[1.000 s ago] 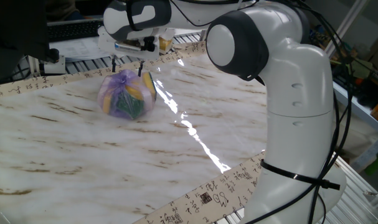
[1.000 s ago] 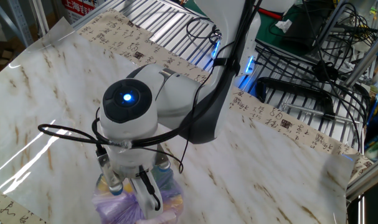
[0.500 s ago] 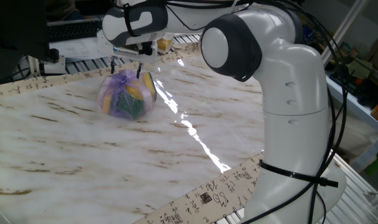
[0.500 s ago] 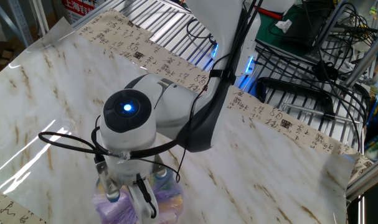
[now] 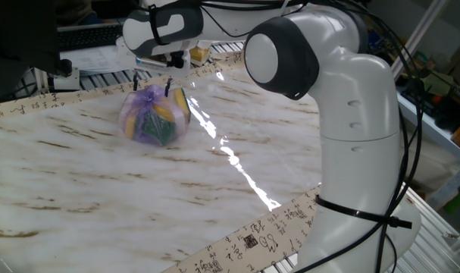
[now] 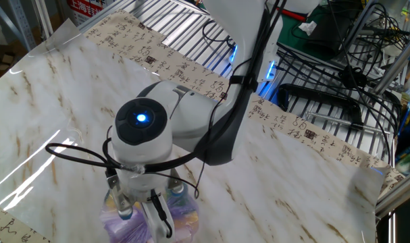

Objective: Pick up a bag of things

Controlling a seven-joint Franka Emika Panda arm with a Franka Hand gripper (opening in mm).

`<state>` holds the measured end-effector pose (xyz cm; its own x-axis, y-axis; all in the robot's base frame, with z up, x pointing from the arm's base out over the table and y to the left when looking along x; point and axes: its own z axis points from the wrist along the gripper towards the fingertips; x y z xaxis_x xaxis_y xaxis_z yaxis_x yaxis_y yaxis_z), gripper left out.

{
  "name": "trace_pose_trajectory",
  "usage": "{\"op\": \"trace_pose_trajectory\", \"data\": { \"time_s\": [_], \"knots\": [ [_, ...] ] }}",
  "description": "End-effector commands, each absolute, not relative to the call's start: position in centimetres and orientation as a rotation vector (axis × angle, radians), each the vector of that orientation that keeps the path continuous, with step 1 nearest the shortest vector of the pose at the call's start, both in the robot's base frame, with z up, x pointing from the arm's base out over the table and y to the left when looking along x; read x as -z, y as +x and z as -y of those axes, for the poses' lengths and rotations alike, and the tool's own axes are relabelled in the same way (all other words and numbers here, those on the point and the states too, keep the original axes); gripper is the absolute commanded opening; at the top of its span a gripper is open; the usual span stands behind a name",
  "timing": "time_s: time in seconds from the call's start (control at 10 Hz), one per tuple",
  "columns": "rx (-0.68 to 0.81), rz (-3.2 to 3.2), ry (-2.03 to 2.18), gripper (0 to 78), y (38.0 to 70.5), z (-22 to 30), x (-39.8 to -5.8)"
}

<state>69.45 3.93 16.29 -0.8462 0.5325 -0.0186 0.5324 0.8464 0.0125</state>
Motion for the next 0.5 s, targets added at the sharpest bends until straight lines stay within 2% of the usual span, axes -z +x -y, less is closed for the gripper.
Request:
{"op": "trace_pose_trajectory", "data": {
  "time_s": [0.1, 0.5],
  "knots": [
    [0.002, -2.997, 0.845, 77.4, 69.55, -4.09, -16.41],
    [-0.003, -3.005, 0.820, 77.4, 69.51, -4.02, -16.17]
  ]
}}
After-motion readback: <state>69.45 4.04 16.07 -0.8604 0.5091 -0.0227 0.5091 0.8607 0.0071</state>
